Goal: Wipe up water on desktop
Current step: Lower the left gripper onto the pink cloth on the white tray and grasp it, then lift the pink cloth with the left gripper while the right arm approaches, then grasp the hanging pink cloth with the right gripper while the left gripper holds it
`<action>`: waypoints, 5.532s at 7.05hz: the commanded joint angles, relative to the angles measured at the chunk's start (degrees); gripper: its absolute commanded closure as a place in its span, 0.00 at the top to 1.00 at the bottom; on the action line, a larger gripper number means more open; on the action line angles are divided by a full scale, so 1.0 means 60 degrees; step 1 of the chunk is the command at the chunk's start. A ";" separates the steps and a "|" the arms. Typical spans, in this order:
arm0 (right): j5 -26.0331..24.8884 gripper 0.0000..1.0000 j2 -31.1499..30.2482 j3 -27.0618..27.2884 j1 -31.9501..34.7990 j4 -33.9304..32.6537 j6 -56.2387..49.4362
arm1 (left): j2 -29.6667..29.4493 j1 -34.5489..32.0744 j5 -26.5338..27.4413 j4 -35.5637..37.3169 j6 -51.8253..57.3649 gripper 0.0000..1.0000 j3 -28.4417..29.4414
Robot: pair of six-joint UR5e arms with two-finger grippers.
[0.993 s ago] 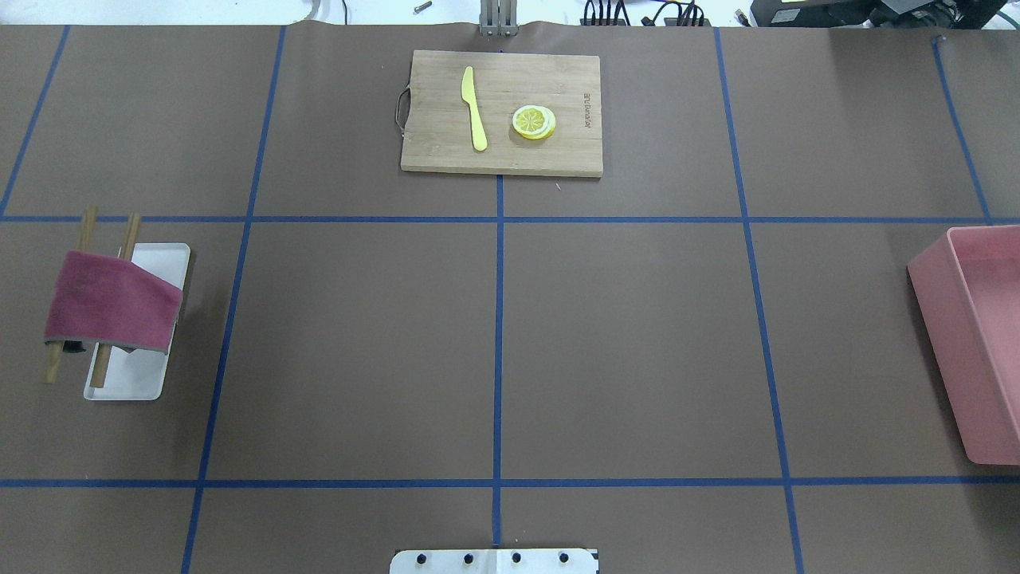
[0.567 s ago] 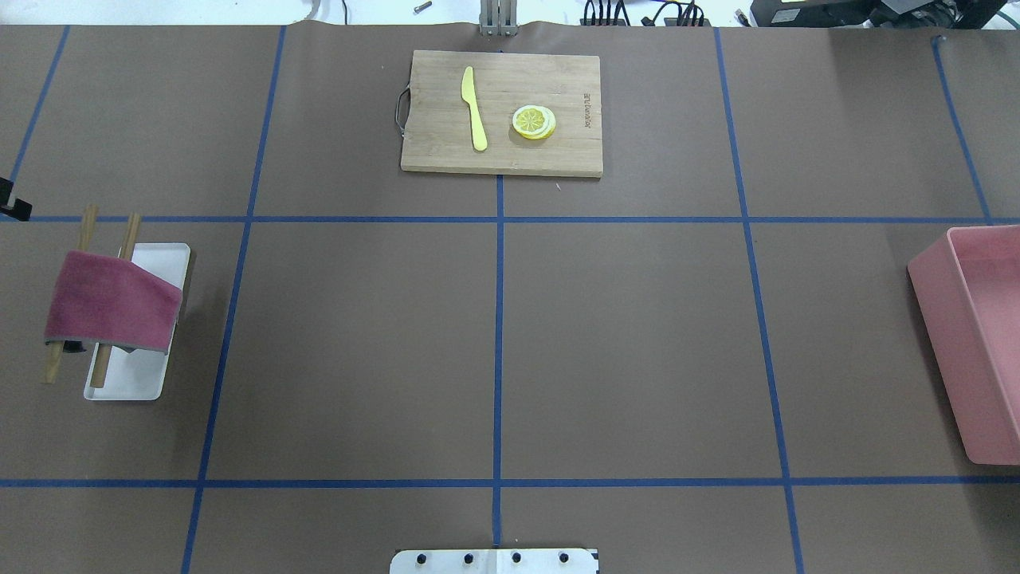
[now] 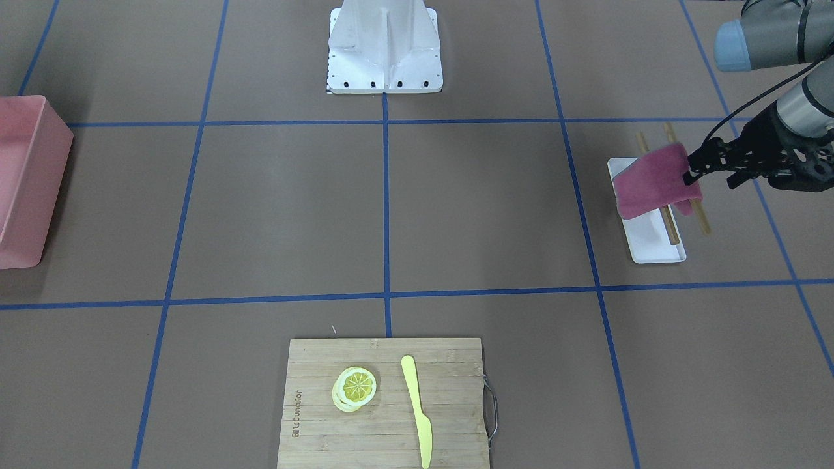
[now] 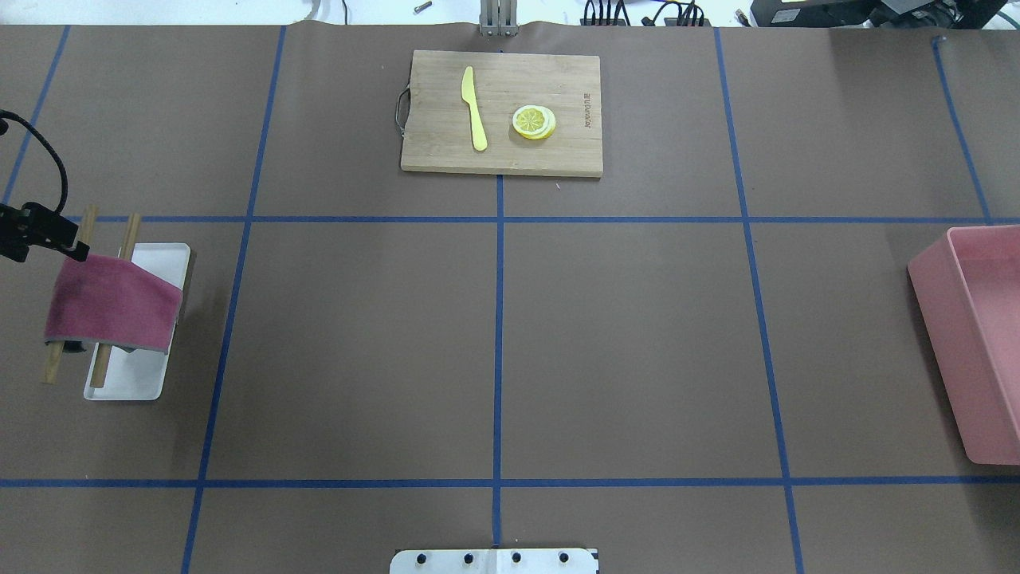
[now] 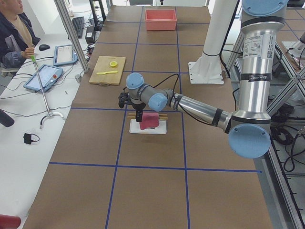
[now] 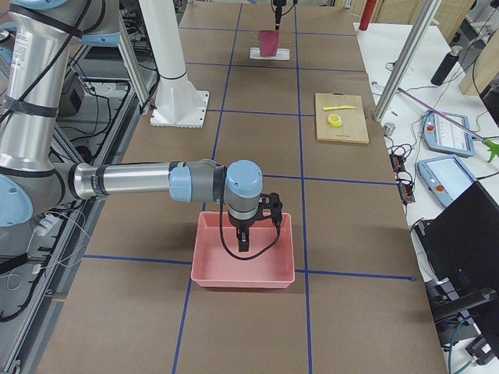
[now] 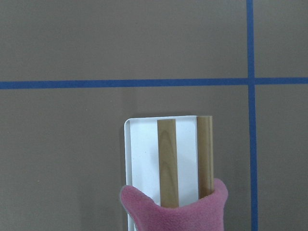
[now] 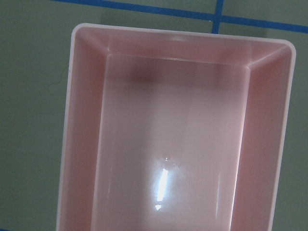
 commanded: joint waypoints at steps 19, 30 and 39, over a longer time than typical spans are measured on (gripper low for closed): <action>0.0034 1.00 0.0218 0.0236 0.0029 0.0000 0.0046 | 0.0157 0.0120 -0.1487 0.0087 -0.0262 0.00 -0.1121; 0.1168 1.00 0.2531 0.0822 -0.4038 0.7259 0.6134 | -0.7794 0.3925 0.1359 0.0029 -1.0148 0.00 -0.0116; -0.6323 0.99 0.5052 0.0778 -0.9872 0.8701 0.8250 | -0.8281 0.4646 0.3370 -0.0873 -1.3045 0.00 0.0850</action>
